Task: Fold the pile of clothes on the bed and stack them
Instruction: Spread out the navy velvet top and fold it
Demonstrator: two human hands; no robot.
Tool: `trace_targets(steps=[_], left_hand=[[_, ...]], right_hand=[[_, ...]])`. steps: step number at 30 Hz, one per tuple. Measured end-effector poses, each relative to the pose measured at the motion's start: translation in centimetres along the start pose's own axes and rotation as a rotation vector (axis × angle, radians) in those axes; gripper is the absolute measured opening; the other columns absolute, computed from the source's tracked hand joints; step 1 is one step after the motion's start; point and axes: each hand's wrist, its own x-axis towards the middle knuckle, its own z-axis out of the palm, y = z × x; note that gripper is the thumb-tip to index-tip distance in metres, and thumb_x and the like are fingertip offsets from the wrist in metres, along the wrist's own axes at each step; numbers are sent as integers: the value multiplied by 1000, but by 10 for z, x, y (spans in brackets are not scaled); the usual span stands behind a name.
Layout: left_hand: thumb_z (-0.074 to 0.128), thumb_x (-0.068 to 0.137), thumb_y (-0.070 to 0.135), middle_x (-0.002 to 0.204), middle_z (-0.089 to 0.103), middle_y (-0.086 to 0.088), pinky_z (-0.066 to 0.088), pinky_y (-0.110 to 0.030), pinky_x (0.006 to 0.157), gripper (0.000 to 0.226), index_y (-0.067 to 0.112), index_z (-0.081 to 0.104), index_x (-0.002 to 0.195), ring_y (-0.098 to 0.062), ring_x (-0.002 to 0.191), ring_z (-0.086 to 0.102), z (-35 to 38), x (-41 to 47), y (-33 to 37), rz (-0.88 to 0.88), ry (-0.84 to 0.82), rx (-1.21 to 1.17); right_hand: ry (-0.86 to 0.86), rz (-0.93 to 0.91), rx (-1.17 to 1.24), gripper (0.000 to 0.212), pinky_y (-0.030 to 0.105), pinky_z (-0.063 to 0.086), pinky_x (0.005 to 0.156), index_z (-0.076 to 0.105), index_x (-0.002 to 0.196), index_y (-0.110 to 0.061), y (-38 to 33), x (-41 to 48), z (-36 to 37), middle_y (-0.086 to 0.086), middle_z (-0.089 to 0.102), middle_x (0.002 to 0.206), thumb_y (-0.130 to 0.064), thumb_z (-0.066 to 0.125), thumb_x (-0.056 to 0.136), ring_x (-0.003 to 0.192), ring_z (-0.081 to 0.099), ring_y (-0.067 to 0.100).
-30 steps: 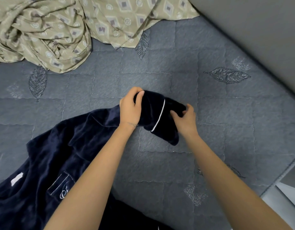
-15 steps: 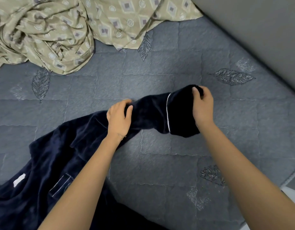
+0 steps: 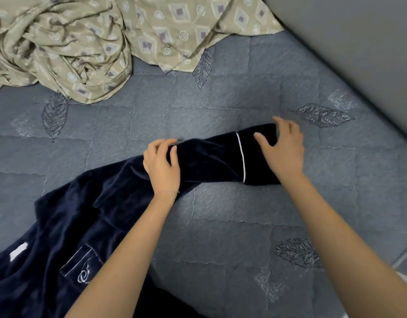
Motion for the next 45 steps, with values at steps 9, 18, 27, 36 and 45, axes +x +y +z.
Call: trace_targets(steps=[9,18,27,36,45], left_hand=[[60,92,31,108,53,-4,27,-36,98,34,20,59,124,-25,106,43,-5,-4,-28,35,-247,343],[62,90,23,70,48,8,45,-34,77,9,17,68,91,-13,70,50,-26,27,-3,-142,77,-80],[55,94,21,116,53,-3,31,-39,101,29,19,57,123,-20,110,48,-38,6,-31,-36,-52,213],[71,80,19,116,55,-10,39,-54,98,20,11,63,97,-25,111,45,-32,-56,-78,301,-289,384],[49,92,32,99,64,0,49,-33,74,26,12,65,84,-17,87,56,-45,-81,-75,596,-454,222]], right_hand=[[-143,196,49,57,39,41,94,44,127,2,17,-11,15,21,51,127,-26,71,86,117,50,34],[206,191,702,33,6,39,83,58,115,-4,-41,13,-12,8,61,117,-23,65,90,98,53,8],[-274,139,305,98,42,32,112,13,152,-22,-20,13,15,10,44,144,-29,76,78,134,39,26],[23,-3,331,40,7,31,92,44,132,-5,-11,-4,10,13,54,131,0,51,92,123,49,22],[241,197,128,45,34,39,84,43,133,-13,-18,-10,-20,10,59,121,-13,49,89,105,56,31]])
